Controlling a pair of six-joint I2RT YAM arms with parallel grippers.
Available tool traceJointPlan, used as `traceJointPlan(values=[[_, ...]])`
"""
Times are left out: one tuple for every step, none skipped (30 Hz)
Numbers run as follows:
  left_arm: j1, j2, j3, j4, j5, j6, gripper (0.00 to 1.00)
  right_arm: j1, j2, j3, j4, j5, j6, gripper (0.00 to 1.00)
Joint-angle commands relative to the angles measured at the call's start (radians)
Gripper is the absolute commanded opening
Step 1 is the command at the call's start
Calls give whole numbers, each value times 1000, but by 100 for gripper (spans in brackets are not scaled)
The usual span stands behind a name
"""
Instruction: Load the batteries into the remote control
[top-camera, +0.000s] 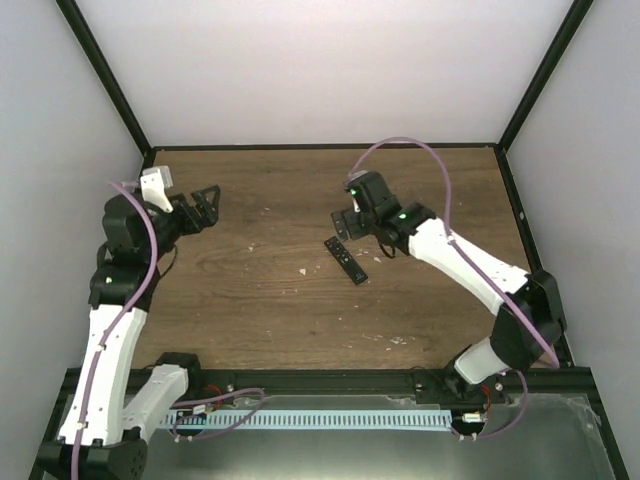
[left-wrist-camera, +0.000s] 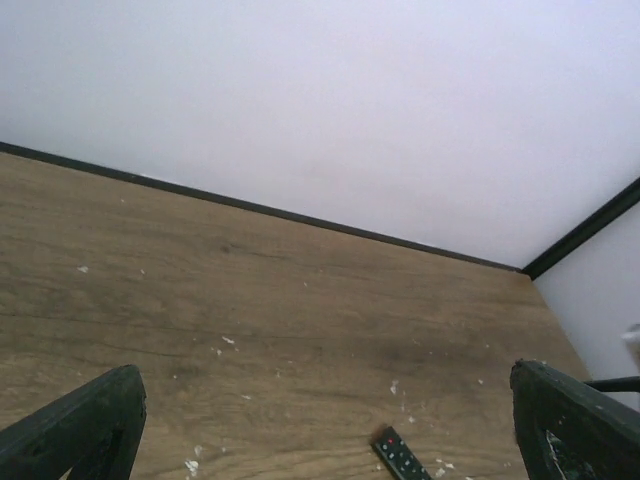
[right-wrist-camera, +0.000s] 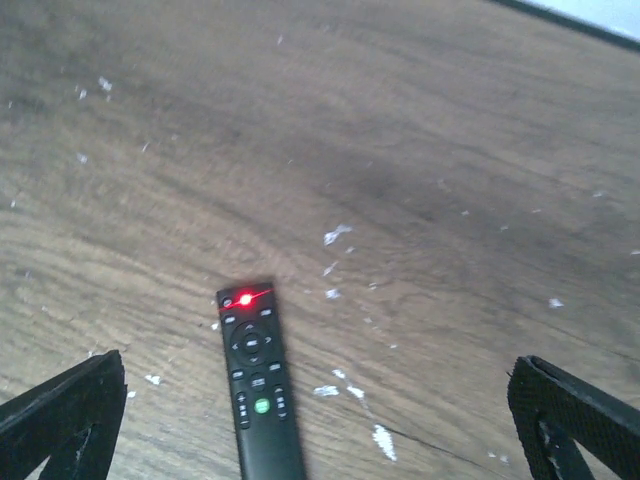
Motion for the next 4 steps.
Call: traceJointPlan(values=[[4, 38, 59, -70, -43, 39, 100, -36, -91, 28, -8, 33, -15, 100], [5, 38, 55, -61, -43, 35, 100, -40, -100, 22, -10, 37, -17, 100], [4, 38, 50, -54, -44, 33, 100, -43, -106, 15, -12, 42, -15, 100], [5, 36, 43, -51, -42, 32, 100, -45, -112, 7, -12, 45, -14, 100]])
